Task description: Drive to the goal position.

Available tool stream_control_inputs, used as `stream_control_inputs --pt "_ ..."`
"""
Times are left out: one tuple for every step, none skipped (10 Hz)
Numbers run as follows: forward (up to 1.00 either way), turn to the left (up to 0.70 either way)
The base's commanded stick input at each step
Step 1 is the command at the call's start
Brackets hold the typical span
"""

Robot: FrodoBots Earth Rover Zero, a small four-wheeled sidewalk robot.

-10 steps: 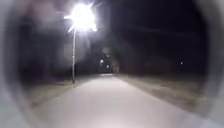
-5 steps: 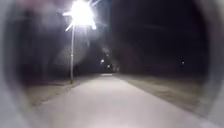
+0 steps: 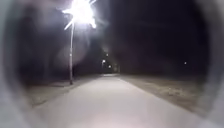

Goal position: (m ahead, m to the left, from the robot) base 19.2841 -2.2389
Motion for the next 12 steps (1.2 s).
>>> stream_control_inputs --pt "0.7 0.0" --pt "0.7 0.0" --pt "0.7 0.0" --pt "0.7 0.0" --pt "0.7 0.0" --pt "0.7 0.0" --pt "0.7 0.0" --pt "0.7 0.0" --pt "0.7 0.0" --pt "0.7 0.0" --pt "0.7 0.0" --pt "0.7 0.0"
